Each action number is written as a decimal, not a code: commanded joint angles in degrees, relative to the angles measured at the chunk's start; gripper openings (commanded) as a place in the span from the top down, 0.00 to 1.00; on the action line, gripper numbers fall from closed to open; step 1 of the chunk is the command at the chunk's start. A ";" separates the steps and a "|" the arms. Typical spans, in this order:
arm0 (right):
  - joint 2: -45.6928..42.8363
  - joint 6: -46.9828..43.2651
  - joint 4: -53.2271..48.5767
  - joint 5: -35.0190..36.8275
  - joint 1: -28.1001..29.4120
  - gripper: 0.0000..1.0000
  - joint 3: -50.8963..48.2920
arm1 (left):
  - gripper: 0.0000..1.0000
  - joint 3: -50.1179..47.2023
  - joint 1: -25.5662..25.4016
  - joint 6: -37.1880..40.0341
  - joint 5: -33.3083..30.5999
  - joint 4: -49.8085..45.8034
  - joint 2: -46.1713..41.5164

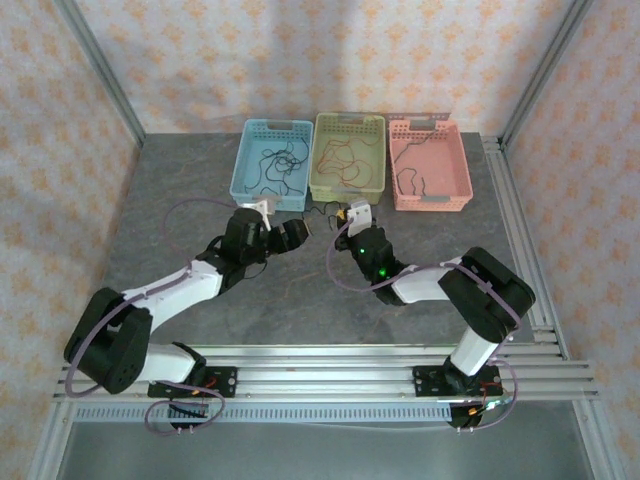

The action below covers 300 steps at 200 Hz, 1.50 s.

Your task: Untangle the cables

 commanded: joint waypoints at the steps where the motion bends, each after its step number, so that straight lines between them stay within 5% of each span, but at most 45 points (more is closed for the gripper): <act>1: -1.29 0.78 2.90 -1.39 0.32 1.00 -0.65 | 0.23 3.39 -1.07 -5.13 2.24 2.98 3.60; 48: -1.25 0.87 3.35 -2.15 0.37 1.00 -0.81 | 0.39 6.40 -2.18 -6.39 2.29 4.66 9.99; 87: -1.37 0.78 3.44 -1.26 0.37 1.00 -0.93 | 0.75 7.05 -2.39 -6.66 2.89 4.59 11.76; 105: -1.55 0.69 3.27 -0.16 0.37 1.00 -0.92 | 1.00 7.18 -2.47 -4.76 1.10 0.67 10.71; 168: -1.39 0.30 1.41 2.89 0.36 1.00 -0.31 | 1.00 11.82 -2.23 9.06 -25.18 -27.08 -2.00; 215: -0.93 0.34 0.02 2.33 0.37 1.00 0.48 | 1.00 14.83 -2.20 13.77 -41.86 -39.11 -8.34; 300: -0.71 0.36 -0.69 2.39 0.37 1.00 0.84 | 1.00 17.48 -2.13 15.12 -51.33 -46.14 -12.91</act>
